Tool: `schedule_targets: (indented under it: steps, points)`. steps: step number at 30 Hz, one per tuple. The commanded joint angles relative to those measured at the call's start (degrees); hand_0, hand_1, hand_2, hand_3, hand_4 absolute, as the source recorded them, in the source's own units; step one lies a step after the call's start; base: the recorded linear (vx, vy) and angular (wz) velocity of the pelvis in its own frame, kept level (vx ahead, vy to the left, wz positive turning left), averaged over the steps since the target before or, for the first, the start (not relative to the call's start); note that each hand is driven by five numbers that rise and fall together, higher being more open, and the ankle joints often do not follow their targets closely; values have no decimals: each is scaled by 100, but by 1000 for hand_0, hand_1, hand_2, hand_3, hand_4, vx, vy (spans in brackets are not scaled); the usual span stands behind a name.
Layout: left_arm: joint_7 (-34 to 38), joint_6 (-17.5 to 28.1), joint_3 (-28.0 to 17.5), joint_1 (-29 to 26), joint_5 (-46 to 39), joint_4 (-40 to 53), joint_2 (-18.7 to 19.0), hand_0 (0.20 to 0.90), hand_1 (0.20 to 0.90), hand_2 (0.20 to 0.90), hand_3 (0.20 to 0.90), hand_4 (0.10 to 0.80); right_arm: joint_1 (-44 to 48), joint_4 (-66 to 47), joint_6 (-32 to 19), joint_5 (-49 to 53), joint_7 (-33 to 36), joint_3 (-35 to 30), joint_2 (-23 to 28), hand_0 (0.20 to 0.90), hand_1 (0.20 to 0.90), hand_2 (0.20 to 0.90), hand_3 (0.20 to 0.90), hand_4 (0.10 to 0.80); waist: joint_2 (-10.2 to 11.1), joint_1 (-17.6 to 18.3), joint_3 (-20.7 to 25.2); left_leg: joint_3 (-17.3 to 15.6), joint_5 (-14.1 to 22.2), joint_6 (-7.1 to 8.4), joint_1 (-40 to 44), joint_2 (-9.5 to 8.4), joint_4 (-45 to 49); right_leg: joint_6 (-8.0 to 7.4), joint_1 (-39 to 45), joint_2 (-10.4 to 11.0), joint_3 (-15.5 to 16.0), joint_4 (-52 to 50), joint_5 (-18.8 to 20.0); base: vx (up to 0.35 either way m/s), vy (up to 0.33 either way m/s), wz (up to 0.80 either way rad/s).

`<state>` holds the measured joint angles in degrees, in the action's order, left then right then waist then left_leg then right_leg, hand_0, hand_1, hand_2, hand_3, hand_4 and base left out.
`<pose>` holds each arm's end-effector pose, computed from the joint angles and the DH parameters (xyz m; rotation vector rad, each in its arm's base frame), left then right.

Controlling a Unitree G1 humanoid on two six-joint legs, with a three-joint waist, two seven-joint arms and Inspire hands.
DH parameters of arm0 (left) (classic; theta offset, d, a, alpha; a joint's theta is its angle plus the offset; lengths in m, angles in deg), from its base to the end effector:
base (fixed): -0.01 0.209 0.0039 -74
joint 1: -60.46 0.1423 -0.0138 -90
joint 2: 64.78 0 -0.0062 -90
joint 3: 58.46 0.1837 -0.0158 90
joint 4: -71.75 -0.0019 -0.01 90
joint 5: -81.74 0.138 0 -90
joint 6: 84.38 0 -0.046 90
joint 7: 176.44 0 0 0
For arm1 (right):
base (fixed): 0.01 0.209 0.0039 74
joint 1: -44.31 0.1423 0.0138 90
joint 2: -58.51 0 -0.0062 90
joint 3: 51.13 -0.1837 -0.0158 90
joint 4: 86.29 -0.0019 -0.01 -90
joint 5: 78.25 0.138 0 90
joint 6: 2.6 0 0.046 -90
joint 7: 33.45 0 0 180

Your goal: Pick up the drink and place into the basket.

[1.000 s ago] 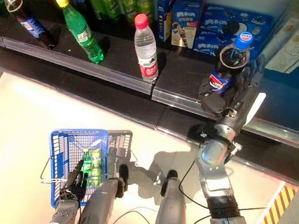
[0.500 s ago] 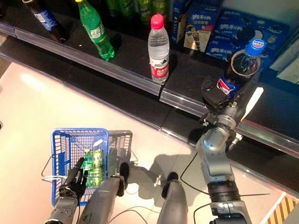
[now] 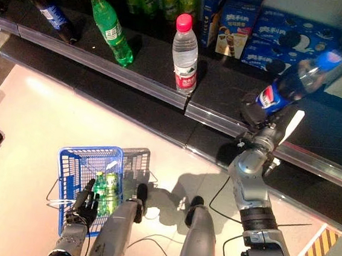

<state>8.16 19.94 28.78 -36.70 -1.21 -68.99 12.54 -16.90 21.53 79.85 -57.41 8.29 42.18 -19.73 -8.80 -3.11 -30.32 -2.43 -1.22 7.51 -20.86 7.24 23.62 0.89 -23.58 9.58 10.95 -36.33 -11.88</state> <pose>0.1695 0.1800 -0.0761 -1.2230 0.4371 0.8014 0.2915 -0.2199 0.1363 -0.0047 -0.3463 -0.6813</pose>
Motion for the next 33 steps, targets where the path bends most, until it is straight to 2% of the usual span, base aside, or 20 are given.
schedule_targets:
  steps: [1, 11, 20, 26, 33]
  points:
    - [-248, 428, 138, 720, 217, 548, 586, 300, 300, 300, 200, 100, 543, -609, -581, -276, 99, -247, 391, 300, 300, 300, 200, 100, 190, 133, 53, 91, -844, -185, -531, -45, 1266, 76, 797, 56, -193, 846, 507, 0, 0, 0]
    - [-279, 536, -162, 922, 220, 637, 556, 300, 300, 300, 200, 100, 75, -1151, -641, -377, -127, -444, 332, 300, 300, 300, 200, 100, 231, 187, 84, 51, -832, -159, -292, -45, 1558, 154, 1146, 37, -192, 600, 350, 32, 18, 3]
    - [-432, 603, -464, 1189, 462, 891, 543, 300, 300, 300, 200, 100, -534, -2002, -708, -696, -527, -487, 158, 300, 300, 300, 200, 100, 334, 195, 395, 26, -864, -137, 129, -20, 1314, 119, 1629, 37, -157, 758, 349, 87, 20, 5]
    - [-711, 749, -662, 1436, 952, 1264, 621, 300, 300, 300, 200, 100, -1184, -2898, -992, -534, -1481, -466, -22, 300, 300, 300, 200, 100, 531, 127, 931, -16, -721, -155, 732, 26, 783, -12, 2205, 0, -96, 1207, 416, 106, -13, -3]
    - [-1083, 787, -607, 1552, 1236, 1863, 809, 300, 300, 300, 200, 100, -1348, -3617, -931, -22, -2661, -84, -94, 300, 300, 300, 200, 100, 583, 53, 1334, -145, -634, -143, 1369, 34, 128, -95, 2675, -41, -82, 1704, 447, 61, 30, -6]
